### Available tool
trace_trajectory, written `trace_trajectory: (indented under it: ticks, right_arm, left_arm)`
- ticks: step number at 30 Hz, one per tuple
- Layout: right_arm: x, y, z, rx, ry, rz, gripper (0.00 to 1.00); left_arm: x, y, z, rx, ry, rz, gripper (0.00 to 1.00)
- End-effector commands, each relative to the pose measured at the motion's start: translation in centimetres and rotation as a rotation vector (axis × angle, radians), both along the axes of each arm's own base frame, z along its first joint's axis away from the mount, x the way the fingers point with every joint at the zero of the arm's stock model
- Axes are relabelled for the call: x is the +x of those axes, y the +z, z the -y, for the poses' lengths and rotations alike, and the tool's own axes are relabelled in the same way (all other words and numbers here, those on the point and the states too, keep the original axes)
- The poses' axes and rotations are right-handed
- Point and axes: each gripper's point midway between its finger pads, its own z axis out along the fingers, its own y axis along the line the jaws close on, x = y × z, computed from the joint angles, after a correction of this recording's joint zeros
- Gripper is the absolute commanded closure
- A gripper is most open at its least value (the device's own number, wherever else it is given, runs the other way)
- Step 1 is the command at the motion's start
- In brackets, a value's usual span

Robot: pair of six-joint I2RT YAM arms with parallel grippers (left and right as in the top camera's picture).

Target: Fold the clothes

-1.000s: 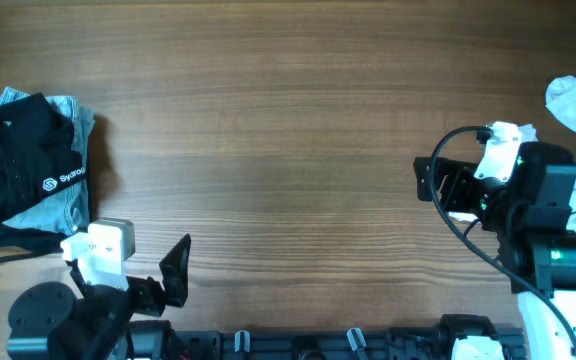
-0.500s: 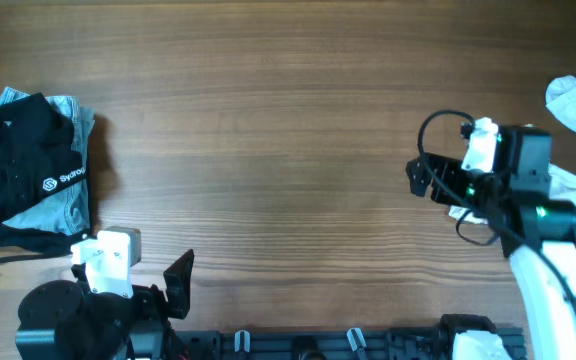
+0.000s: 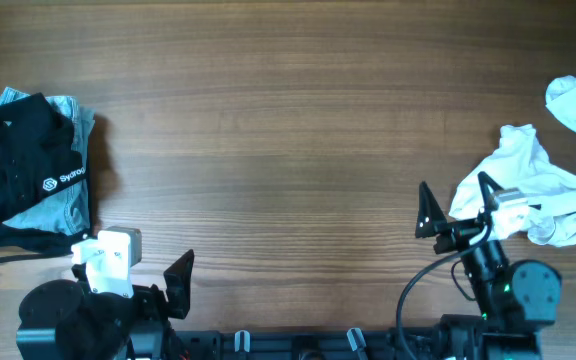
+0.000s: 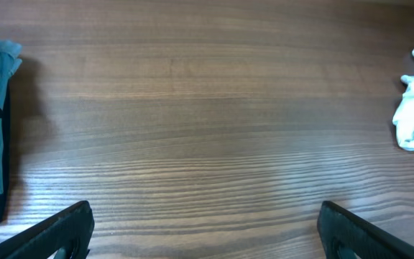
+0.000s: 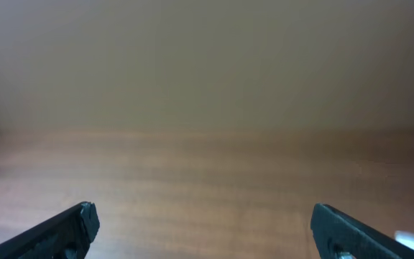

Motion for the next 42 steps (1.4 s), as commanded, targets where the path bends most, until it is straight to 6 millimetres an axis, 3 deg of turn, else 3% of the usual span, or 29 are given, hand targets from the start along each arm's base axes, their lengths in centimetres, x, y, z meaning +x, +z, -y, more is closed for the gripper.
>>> trace_trajectory:
  ticks: [1, 4, 9, 12, 21, 28, 42]
  right_arm:
    - [-0.3, -0.1, -0.4, 0.009, 0.020, 0.128, 0.00]
    - [0.5, -1.3, 0.0, 0.002, 0.004, 0.198, 0.00]
    - [1.1, -5.6, 0.3, -0.124, -0.018, 0.078, 0.00]
    - [1.1, -5.5, 0.0, -0.218, -0.008, 0.099, 0.00]
    - [1.5, -7.1, 0.0, -0.144, -0.002, 0.015, 0.00]
    - [0.9, -5.6, -1.5, -0.317, 0.051, 0.125, 0.00]
    - [0.8, -5.6, -1.6, -0.317, 0.059, 0.129, 0.00]
  left_arm:
    - [0.0, 0.0, -0.1, 0.015, -0.004, 0.008, 0.00]
    - [0.0, 0.0, -0.1, 0.015, -0.005, 0.008, 0.00]
    - [0.0, 0.0, -0.1, 0.015, -0.005, 0.008, 0.00]
    - [0.0, 0.0, -0.1, 0.015, -0.005, 0.008, 0.00]
    - [0.0, 0.0, -0.1, 0.015, -0.004, 0.008, 0.00]
    - [0.0, 0.0, -0.1, 0.015, -0.004, 0.008, 0.00]
    - [0.0, 0.0, -0.1, 0.015, -0.005, 0.008, 0.00]
